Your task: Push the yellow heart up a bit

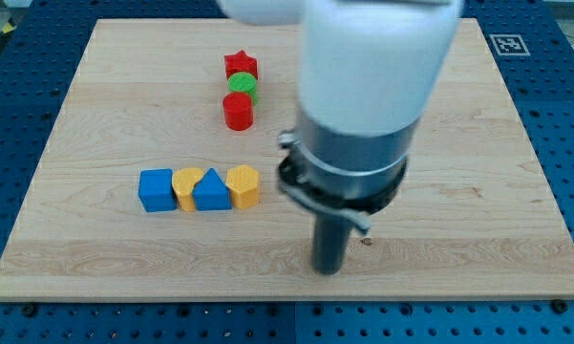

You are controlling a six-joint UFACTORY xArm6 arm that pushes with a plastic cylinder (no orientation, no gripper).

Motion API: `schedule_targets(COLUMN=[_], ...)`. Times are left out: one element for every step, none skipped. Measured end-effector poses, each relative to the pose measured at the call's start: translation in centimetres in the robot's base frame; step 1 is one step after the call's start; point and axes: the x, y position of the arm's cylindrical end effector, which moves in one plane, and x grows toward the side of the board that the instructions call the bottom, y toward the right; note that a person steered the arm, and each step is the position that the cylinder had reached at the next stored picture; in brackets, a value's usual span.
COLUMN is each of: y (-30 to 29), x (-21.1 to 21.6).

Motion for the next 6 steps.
schedule_targets(y=[-3.8, -8.4, -12.6, -13.6, -13.6, -15.0], x=[1.1, 1.0, 0.0, -3.2, -5.2, -6.9])
